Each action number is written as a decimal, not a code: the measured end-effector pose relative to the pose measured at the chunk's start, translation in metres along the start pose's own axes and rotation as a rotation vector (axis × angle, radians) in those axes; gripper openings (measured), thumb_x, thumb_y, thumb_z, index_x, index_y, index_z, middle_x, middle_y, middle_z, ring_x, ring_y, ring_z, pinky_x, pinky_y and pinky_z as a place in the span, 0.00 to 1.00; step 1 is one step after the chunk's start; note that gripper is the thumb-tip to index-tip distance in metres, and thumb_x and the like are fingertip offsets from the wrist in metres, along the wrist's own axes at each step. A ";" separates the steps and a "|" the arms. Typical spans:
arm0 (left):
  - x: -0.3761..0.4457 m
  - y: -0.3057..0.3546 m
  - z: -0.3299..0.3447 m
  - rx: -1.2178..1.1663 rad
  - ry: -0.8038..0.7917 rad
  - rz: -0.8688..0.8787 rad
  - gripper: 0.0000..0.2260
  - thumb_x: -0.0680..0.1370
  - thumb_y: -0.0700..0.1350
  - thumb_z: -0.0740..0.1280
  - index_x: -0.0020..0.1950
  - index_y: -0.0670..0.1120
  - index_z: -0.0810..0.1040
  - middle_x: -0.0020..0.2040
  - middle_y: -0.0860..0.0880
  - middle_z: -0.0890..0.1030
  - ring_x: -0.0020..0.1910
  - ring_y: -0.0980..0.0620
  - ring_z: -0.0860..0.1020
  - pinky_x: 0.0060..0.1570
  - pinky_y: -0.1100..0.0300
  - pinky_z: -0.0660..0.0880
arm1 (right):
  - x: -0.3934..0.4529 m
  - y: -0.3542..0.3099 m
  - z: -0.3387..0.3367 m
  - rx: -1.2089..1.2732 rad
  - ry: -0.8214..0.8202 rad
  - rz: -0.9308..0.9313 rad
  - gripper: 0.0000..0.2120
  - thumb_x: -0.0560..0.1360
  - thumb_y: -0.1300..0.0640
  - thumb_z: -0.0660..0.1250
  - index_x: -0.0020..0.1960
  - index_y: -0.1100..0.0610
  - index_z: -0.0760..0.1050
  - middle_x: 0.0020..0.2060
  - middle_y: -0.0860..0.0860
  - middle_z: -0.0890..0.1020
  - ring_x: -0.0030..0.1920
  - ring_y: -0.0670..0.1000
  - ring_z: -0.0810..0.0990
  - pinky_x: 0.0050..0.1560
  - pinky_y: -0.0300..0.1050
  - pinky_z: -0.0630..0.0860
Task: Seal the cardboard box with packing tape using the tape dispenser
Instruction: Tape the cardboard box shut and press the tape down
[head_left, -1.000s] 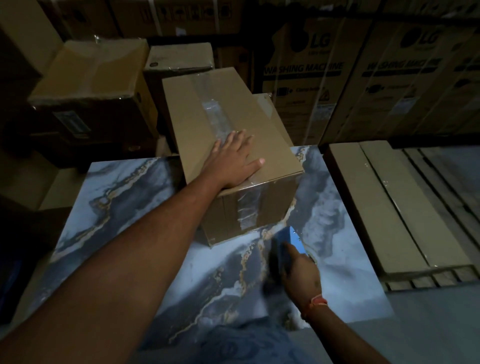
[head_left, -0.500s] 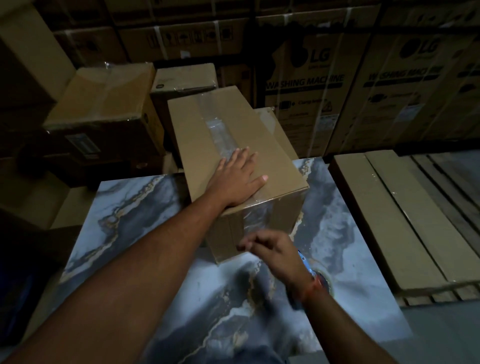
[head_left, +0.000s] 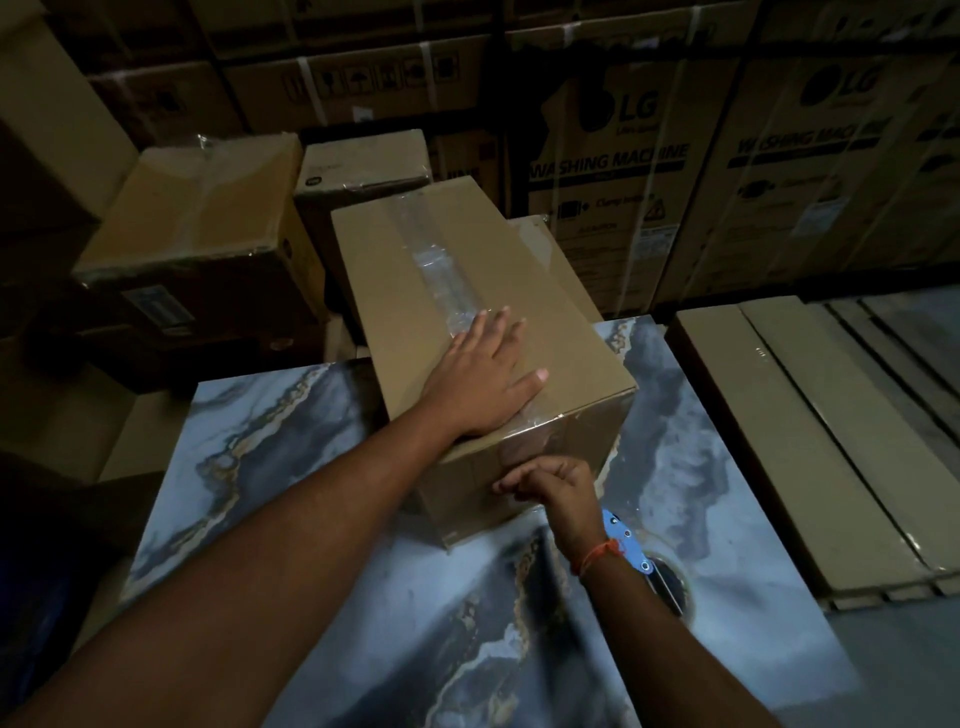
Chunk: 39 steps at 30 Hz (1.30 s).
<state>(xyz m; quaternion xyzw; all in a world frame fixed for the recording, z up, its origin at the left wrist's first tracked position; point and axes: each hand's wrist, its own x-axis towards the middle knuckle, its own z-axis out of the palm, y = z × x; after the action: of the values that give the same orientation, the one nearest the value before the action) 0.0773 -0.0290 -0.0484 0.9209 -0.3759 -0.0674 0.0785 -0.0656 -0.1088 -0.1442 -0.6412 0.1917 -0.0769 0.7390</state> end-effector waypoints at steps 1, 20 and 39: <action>0.000 -0.001 0.000 0.006 -0.008 0.012 0.34 0.83 0.66 0.49 0.84 0.51 0.44 0.85 0.48 0.43 0.84 0.46 0.41 0.81 0.46 0.45 | -0.001 0.005 0.002 -0.019 0.040 0.011 0.13 0.66 0.65 0.61 0.33 0.61 0.84 0.30 0.54 0.86 0.33 0.47 0.83 0.38 0.36 0.76; 0.069 -0.100 -0.034 0.129 0.021 -0.051 0.34 0.82 0.67 0.48 0.84 0.52 0.49 0.85 0.48 0.50 0.83 0.44 0.51 0.80 0.41 0.51 | -0.008 -0.063 0.044 -1.274 0.359 -0.559 0.26 0.82 0.42 0.52 0.70 0.55 0.76 0.69 0.52 0.78 0.73 0.53 0.71 0.73 0.54 0.61; 0.032 -0.086 -0.026 0.119 0.079 -0.179 0.33 0.83 0.64 0.48 0.84 0.48 0.50 0.85 0.46 0.51 0.83 0.44 0.50 0.80 0.44 0.49 | 0.093 -0.143 -0.023 -1.397 0.082 -0.069 0.33 0.78 0.33 0.51 0.80 0.42 0.50 0.71 0.62 0.68 0.66 0.67 0.74 0.64 0.58 0.73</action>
<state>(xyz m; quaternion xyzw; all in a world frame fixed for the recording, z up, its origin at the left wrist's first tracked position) 0.1630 0.0113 -0.0420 0.9557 -0.2921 -0.0152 0.0321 0.0296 -0.1873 -0.0244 -0.9684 0.2034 0.0167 0.1431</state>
